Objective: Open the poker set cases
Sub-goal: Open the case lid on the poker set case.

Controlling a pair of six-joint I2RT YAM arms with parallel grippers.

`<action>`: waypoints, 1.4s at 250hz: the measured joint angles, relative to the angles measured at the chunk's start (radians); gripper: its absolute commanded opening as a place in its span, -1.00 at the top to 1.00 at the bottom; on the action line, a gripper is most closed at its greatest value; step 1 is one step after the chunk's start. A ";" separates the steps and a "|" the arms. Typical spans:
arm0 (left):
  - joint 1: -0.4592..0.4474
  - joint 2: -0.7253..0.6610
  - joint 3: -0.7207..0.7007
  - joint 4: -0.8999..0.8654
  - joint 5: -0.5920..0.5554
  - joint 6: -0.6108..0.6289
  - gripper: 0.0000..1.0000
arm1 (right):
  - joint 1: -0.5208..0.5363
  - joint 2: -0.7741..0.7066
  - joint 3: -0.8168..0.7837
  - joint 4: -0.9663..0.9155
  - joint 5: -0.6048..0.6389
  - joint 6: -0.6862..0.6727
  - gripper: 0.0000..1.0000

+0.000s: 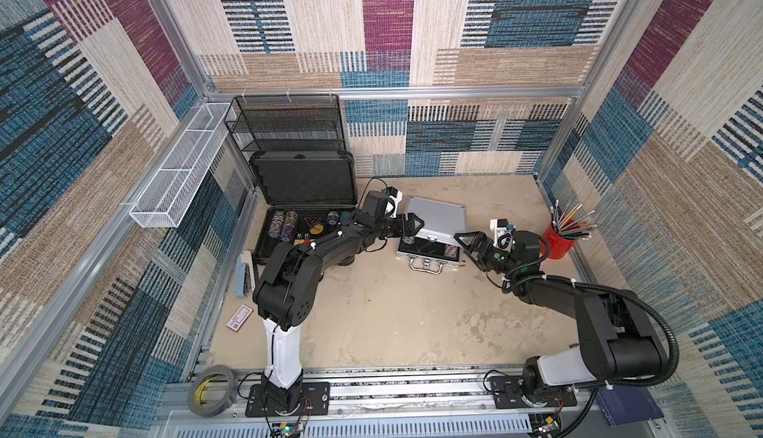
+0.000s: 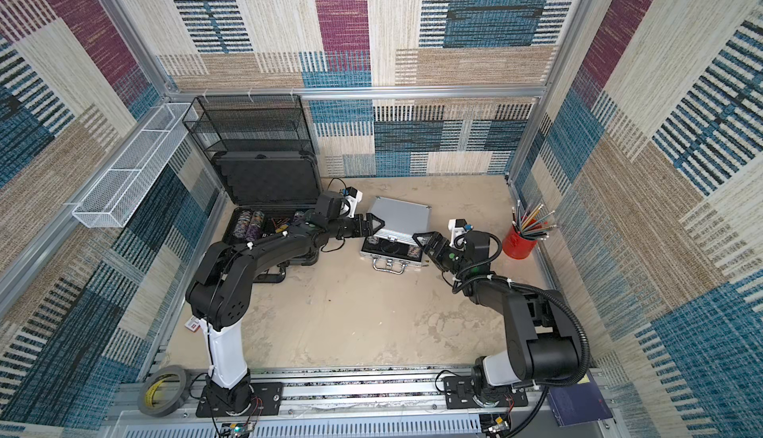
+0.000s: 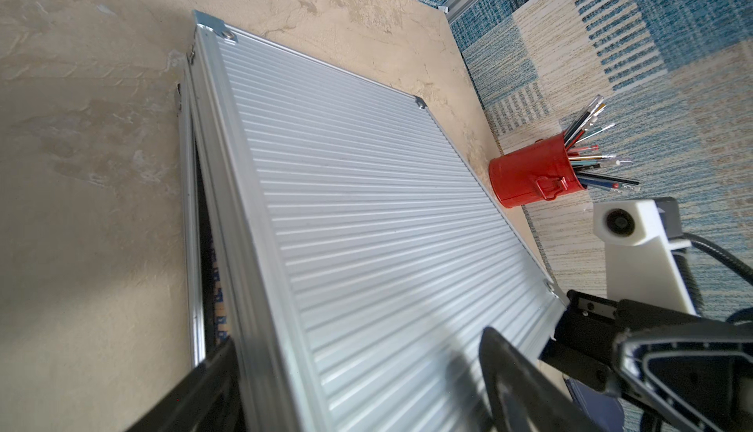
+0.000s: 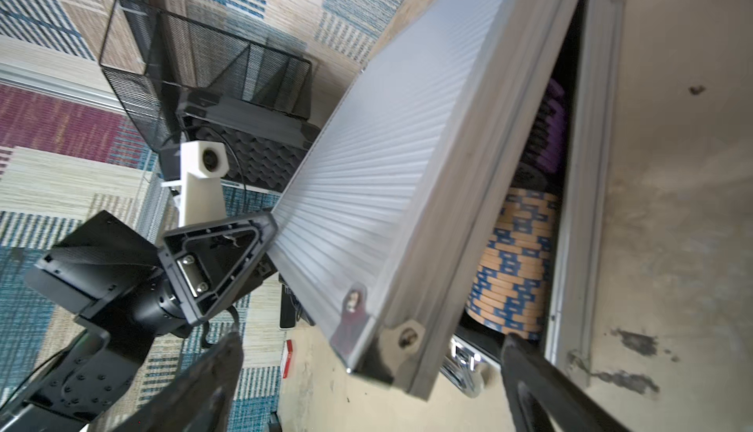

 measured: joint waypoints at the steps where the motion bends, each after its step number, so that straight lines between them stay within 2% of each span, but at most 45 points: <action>1: 0.000 0.000 0.000 0.000 0.000 0.000 -0.76 | 0.000 0.001 -0.001 0.004 0.000 0.003 -0.99; 65: 0.000 0.000 0.000 0.000 0.002 -0.003 -0.78 | 0.003 0.038 -0.029 0.231 -0.010 0.194 -0.99; 92: 0.000 0.000 0.000 0.002 0.004 0.001 -0.99 | 0.003 0.043 -0.028 0.259 -0.009 0.240 -0.99; 115: 0.000 -0.015 0.000 0.004 0.003 0.004 -0.99 | 0.003 0.043 -0.016 0.280 -0.008 0.267 -0.99; 214: 0.025 -0.172 0.011 0.009 -0.074 0.114 -0.99 | -0.004 0.092 0.111 0.281 0.012 0.257 -0.99; 319: 0.063 -0.256 -0.100 0.032 -0.100 0.143 -1.00 | -0.033 0.195 0.333 0.192 0.018 0.201 -0.94; 350: 0.065 -0.255 -0.164 0.056 -0.095 0.138 -0.87 | -0.046 0.235 0.402 0.179 0.017 0.184 -0.92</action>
